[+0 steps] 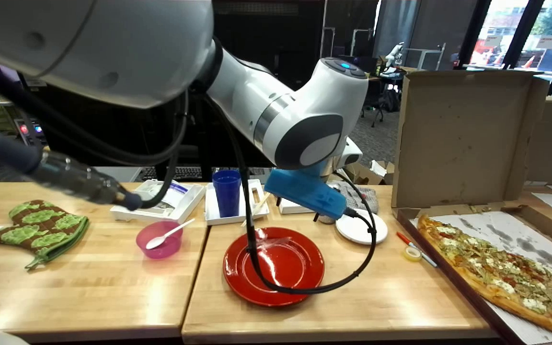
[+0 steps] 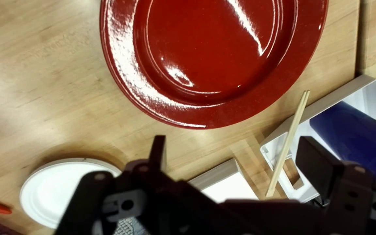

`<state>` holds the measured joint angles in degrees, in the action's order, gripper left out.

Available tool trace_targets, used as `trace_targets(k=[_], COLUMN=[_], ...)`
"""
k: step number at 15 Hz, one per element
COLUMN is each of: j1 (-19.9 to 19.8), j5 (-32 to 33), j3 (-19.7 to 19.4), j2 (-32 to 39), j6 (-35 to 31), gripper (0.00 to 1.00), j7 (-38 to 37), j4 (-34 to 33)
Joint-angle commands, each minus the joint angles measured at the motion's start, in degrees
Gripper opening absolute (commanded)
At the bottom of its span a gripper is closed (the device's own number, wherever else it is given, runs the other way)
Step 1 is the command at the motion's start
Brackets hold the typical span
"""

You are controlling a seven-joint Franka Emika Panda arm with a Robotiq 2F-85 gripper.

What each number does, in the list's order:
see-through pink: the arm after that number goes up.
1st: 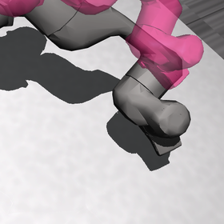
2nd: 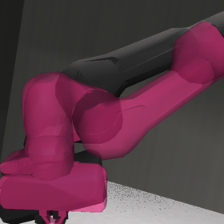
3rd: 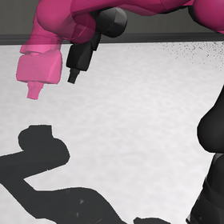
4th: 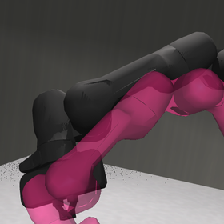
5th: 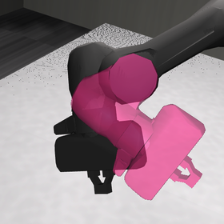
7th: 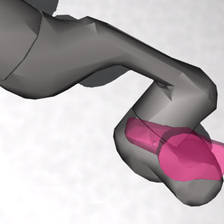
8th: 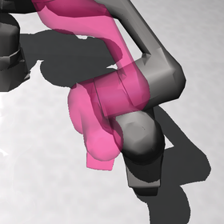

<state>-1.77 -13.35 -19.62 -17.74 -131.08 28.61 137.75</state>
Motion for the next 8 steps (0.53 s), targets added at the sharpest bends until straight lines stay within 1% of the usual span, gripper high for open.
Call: trace_targets(k=[1, 5, 8], j1=[-0.9, 0.1, 1.6], j5=[0.1, -0.7, -1.6], j3=[2.0, 3.5, 5.0], j2=[0.9, 1.2, 0.4], j6=[-7.7, -13.4, -17.7], gripper=[1.0, 1.0, 1.0], j7=[1.7, 1.5, 1.4], j4=[2.2, 5.7, 8.9])
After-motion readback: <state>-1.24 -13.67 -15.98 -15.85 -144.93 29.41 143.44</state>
